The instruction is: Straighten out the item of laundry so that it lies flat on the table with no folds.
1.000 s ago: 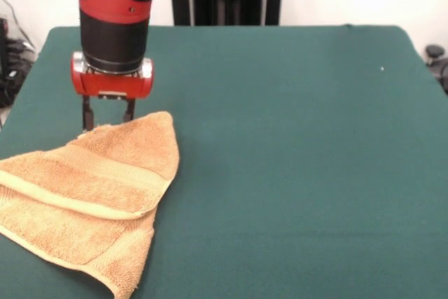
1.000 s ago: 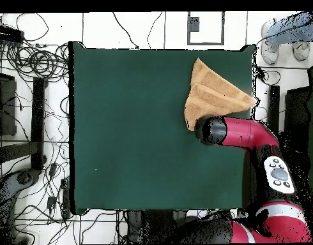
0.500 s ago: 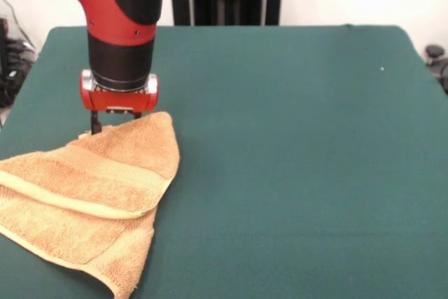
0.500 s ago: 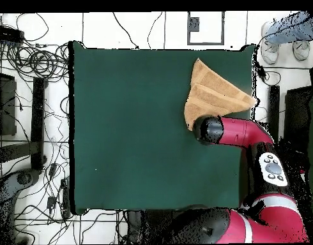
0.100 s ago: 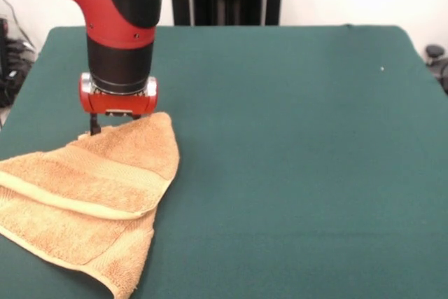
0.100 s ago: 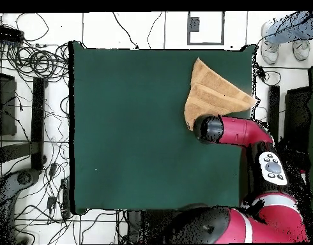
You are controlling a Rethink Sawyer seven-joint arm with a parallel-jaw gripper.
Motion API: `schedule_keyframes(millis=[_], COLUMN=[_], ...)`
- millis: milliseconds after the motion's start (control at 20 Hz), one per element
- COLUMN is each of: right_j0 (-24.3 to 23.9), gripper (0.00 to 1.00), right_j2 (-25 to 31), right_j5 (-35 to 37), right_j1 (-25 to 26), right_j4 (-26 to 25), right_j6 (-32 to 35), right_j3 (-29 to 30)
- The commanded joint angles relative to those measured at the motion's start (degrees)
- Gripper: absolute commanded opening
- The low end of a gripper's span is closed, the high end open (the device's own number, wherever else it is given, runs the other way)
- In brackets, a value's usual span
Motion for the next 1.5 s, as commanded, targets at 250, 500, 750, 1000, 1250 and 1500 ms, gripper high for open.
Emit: schedule_keyframes(millis=[250, 500, 750, 1000, 1250, 1500], right_j0=[-0.6, -3.4, -3.3, -3.0, -2.4, -1.9], gripper=[1.00, 1.00, 1.00, 1.00, 1.00, 1.00], right_j2=[10.4, 14.5, 15.4, 15.5, 16.0, 16.3], right_j5=[6.9, 5.7, 13.9, 20.0, 26.4, 30.0], right_j1=[0.2, -1.3, -2.8, -4.4, -5.2, -5.7], right_j4=[2.2, 1.7, 0.9, 0.4, -0.6, -1.7], right_j6=[-3.8, -7.3, -11.4, -12.9, -14.6, -14.1], right_j3=[0.4, 2.4, 1.9, 1.6, 0.2, -1.4])
